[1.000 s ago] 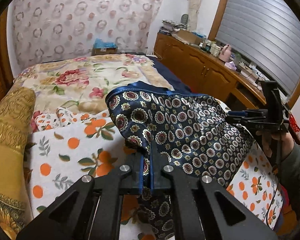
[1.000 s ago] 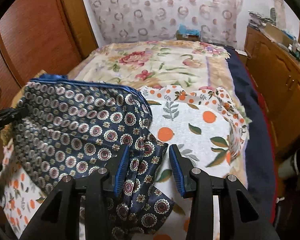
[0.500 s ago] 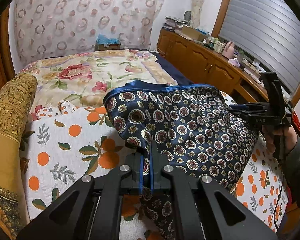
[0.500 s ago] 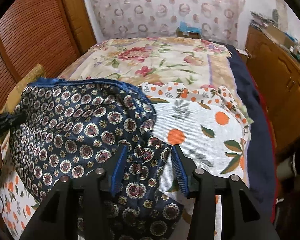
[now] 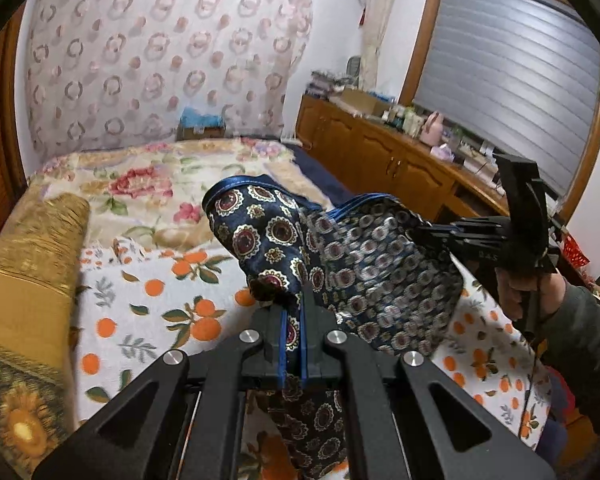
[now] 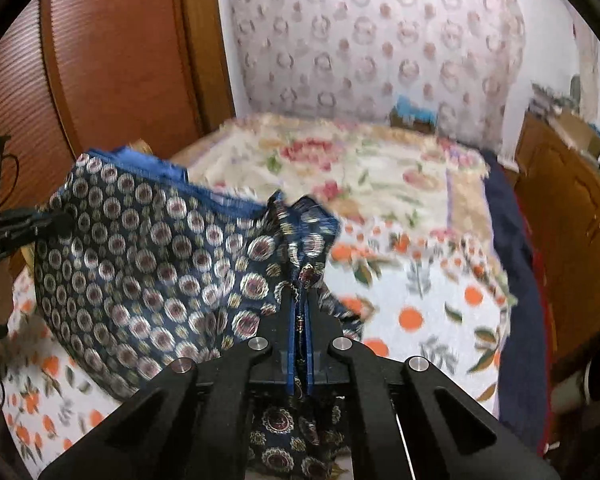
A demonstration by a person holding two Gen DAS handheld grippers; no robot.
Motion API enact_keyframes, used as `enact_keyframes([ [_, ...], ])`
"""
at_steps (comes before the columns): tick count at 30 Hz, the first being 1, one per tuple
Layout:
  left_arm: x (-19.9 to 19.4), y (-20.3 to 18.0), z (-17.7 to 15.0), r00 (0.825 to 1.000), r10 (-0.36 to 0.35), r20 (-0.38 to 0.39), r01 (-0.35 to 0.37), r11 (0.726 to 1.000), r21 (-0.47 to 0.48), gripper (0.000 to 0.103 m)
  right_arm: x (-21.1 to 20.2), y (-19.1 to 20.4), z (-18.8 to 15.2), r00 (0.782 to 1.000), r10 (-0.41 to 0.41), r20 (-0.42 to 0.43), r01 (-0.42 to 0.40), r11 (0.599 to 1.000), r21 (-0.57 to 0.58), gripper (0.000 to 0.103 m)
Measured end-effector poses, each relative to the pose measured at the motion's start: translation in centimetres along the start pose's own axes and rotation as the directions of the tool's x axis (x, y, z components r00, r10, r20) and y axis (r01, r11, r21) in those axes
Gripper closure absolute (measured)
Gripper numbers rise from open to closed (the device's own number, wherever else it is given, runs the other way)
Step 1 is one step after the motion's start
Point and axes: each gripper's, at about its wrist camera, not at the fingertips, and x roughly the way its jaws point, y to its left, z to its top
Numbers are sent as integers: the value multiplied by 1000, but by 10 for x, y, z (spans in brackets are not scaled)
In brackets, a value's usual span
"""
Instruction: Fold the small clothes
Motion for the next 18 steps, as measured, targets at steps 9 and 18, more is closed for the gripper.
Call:
enact_keyframes([
  [9,-75,7,4,990,74,124,-76,997,10,98,-9,43,24,997,46,66,-40,996,-80,100],
  [18,-133,38,2,953,197,232,-189,980,-56,98,-6,70,62,987,80,137,-57,984,-167,100],
])
